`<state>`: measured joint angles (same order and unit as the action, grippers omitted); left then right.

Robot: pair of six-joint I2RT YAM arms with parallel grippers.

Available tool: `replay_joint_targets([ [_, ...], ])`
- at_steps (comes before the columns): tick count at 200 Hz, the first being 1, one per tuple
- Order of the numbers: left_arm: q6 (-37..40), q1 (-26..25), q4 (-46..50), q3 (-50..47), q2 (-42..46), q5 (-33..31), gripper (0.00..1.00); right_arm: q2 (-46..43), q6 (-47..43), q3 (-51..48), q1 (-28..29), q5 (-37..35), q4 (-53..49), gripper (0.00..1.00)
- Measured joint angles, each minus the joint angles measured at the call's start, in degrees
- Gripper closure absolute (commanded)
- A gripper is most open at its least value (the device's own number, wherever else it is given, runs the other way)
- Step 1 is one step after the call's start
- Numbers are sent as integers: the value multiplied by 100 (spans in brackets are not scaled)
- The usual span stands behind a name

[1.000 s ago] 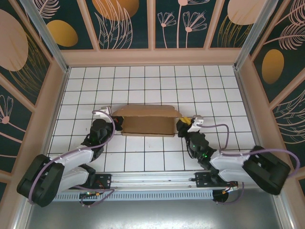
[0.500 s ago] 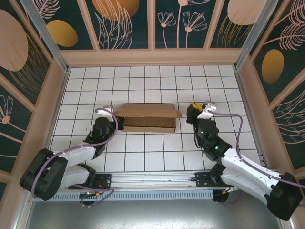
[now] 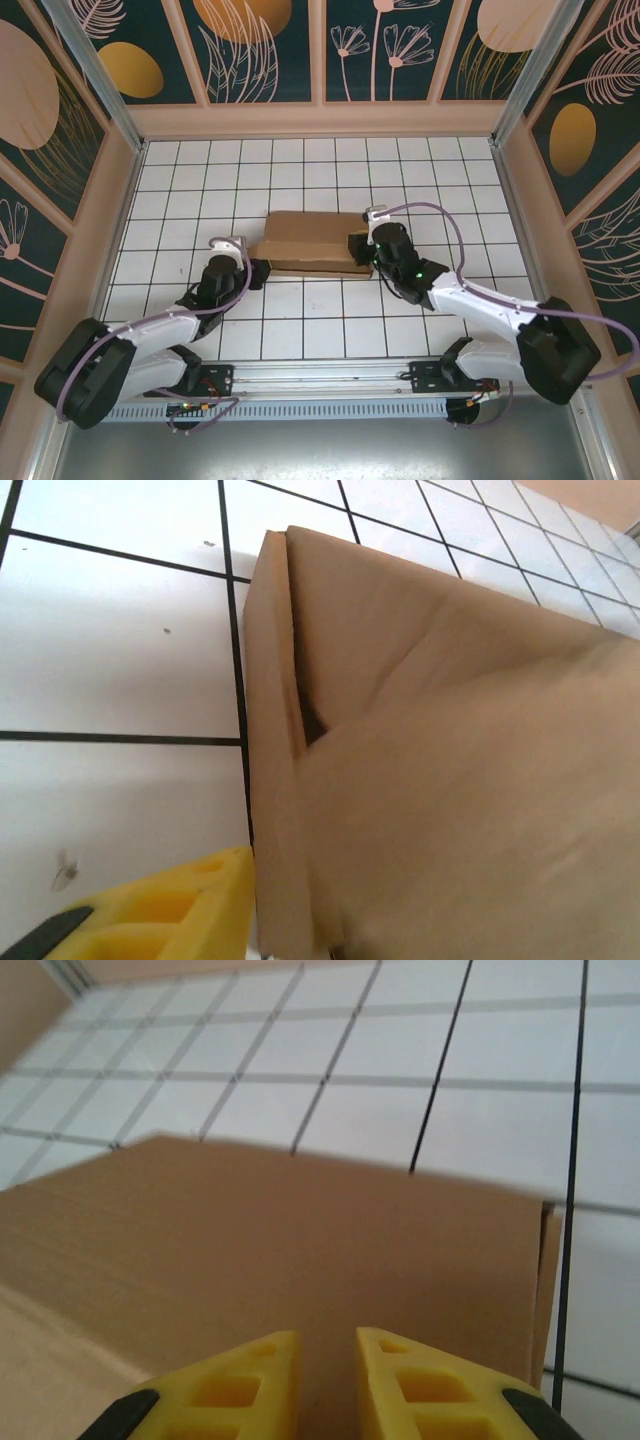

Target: Fold the paper box

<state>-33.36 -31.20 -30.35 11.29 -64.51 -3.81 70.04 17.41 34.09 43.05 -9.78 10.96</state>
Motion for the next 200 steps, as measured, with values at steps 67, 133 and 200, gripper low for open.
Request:
replay_joint_targets([
  [67,-507,0,1486,-164,2096,-492,62,225,59,46,-216,33,-382,67],
  [133,-103,2,3270,1991,1008,-1486,44,-728,-118,706,-667,-87,-1029,43],
  [200,876,918,3775,4614,-1801,-304,40,208,317,2199,-876,247,-2312,47],
])
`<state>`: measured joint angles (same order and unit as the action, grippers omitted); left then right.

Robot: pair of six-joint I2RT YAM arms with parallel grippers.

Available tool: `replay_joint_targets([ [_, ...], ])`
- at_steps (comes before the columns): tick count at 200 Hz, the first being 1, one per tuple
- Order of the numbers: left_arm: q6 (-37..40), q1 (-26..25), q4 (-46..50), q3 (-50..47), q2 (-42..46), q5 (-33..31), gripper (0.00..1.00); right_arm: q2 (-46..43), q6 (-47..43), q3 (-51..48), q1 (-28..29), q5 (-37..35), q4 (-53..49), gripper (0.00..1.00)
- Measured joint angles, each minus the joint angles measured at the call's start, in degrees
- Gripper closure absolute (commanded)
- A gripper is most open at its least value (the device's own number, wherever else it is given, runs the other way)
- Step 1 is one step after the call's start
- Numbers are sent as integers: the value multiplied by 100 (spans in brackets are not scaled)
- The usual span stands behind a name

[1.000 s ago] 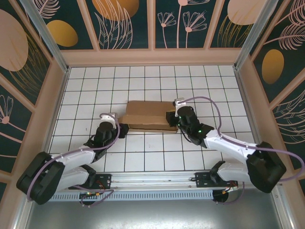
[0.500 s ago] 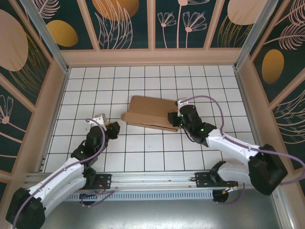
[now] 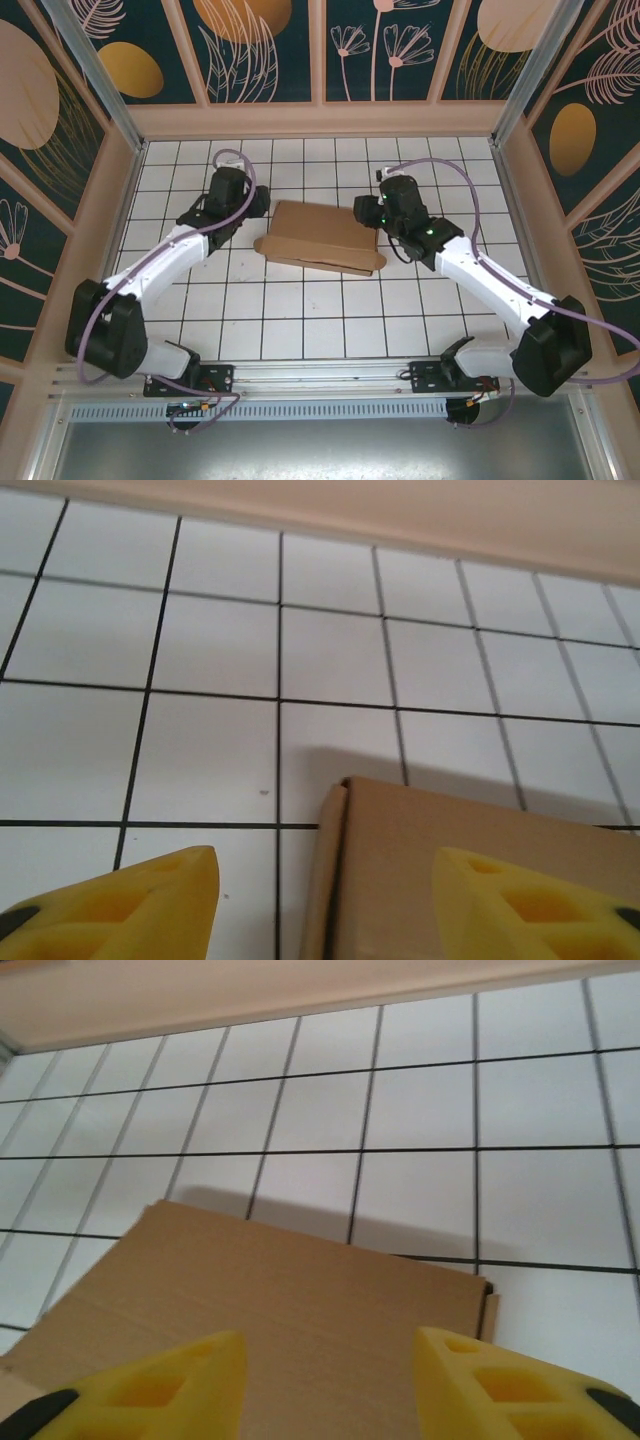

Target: Fold the paper box

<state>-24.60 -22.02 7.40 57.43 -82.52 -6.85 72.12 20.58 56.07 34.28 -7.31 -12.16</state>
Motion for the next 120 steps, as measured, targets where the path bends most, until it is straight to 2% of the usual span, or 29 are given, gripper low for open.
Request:
replay_joint_targets([
  [16,107,341,2,0,-313,533,39,-184,122,-365,-354,485,184,40],
  [24,149,411,-7,-2,-450,778,38,-208,157,-535,-573,715,249,31],
  [39,214,428,-61,-2,-691,1178,38,-92,297,-726,-903,966,273,25],
  [69,229,398,-149,-42,-1115,1521,39,472,407,-793,-1102,1128,297,28],
  [94,136,398,-313,-319,-1309,1471,42,1021,549,-1005,-1095,1152,498,38],
  [120,-114,398,-645,-632,-1473,1436,44,1550,817,-1355,-1078,1255,1040,41],
])
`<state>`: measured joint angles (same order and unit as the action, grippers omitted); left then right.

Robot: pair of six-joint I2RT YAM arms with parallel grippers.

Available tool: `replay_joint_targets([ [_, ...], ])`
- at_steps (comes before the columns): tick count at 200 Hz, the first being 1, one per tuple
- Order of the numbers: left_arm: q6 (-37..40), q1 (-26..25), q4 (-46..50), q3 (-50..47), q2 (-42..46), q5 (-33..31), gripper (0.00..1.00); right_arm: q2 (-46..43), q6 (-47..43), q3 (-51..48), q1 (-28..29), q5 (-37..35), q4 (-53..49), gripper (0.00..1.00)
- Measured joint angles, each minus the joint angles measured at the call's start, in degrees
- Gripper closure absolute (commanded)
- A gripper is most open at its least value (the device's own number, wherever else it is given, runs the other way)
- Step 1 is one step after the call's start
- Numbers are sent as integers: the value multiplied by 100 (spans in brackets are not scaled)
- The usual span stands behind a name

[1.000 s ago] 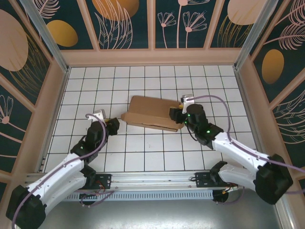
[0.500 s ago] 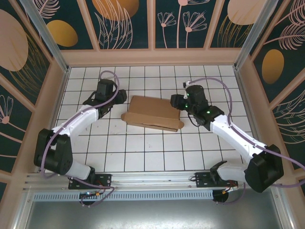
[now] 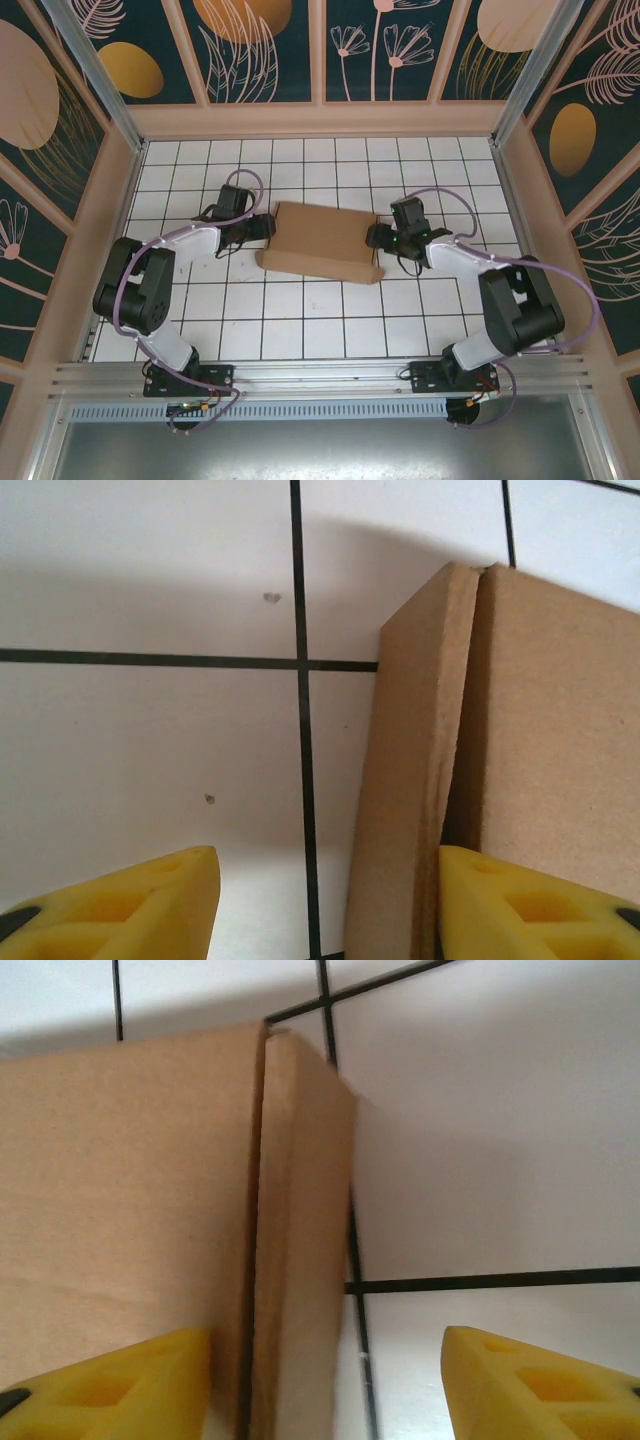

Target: Fold the paper box

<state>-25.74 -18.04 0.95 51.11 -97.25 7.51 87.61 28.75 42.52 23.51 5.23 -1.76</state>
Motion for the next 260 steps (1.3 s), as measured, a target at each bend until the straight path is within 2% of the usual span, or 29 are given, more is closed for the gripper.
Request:
replay_joint_targets([
  [42,-308,0,-402,-129,-42,-59,46,127,146,-44,59,-177,501,45],
  [74,-326,-26,-175,-149,173,-345,45,-179,79,-136,98,-280,328,37],
  [115,-256,-24,118,-173,1034,-811,44,-778,-85,-133,109,-195,136,33],
  [138,-164,-22,39,-173,1283,-575,50,-758,-149,-131,118,76,111,35],
  [178,-55,-24,63,-173,975,79,54,-702,-273,-133,125,398,144,37],
  [222,188,-24,79,-269,1029,256,45,-273,-485,63,133,317,-35,37],
  [260,208,-4,57,-247,844,249,45,79,-678,387,111,234,-136,37],
])
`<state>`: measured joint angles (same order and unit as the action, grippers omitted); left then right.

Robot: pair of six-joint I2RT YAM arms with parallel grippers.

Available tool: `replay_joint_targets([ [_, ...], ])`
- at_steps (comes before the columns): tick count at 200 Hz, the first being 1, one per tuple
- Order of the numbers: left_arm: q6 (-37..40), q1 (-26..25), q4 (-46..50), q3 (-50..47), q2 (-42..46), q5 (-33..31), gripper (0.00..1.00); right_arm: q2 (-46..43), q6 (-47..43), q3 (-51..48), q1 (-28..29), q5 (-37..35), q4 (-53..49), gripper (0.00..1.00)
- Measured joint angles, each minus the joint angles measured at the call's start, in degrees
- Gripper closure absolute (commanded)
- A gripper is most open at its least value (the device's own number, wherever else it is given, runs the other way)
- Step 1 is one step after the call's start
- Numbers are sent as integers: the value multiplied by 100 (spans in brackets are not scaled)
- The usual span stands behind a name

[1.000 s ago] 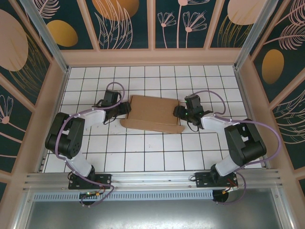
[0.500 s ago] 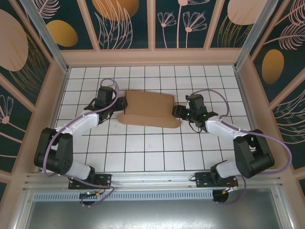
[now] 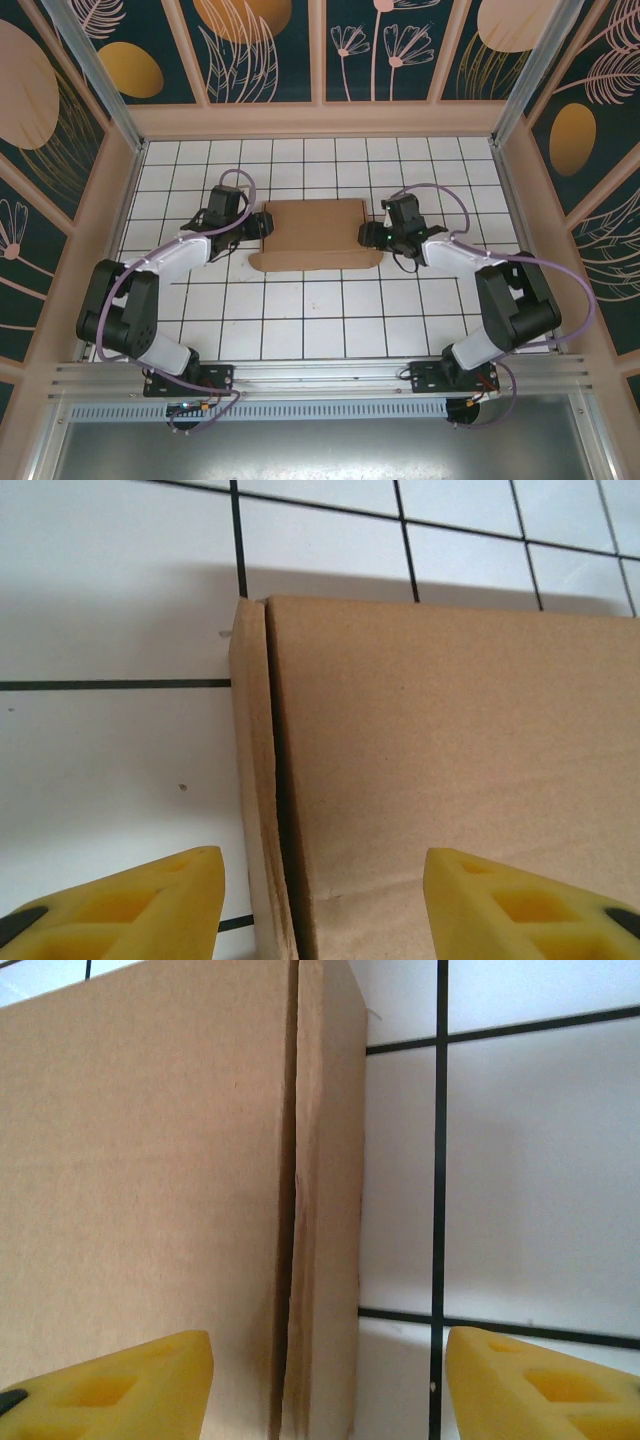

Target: Fold the paper box

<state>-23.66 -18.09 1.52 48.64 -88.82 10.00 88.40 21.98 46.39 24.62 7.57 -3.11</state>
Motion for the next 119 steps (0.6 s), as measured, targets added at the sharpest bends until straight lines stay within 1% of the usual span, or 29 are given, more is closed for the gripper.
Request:
replay_joint_targets([
  [18,-74,9,-50,66,-378,76,48,245,-70,157,-57,63,26,40],
  [48,-271,20,-234,197,-752,267,54,549,-52,295,-133,391,136,51],
  [66,-422,50,-476,238,-925,358,57,632,-44,328,-125,529,271,56],
  [85,-557,94,-739,168,-960,461,62,638,-15,308,-74,564,361,57],
  [101,-688,111,-960,48,-951,542,66,625,0,234,74,575,470,57],
  [119,-798,162,-1132,-55,-920,590,64,505,74,103,201,535,516,56],
])
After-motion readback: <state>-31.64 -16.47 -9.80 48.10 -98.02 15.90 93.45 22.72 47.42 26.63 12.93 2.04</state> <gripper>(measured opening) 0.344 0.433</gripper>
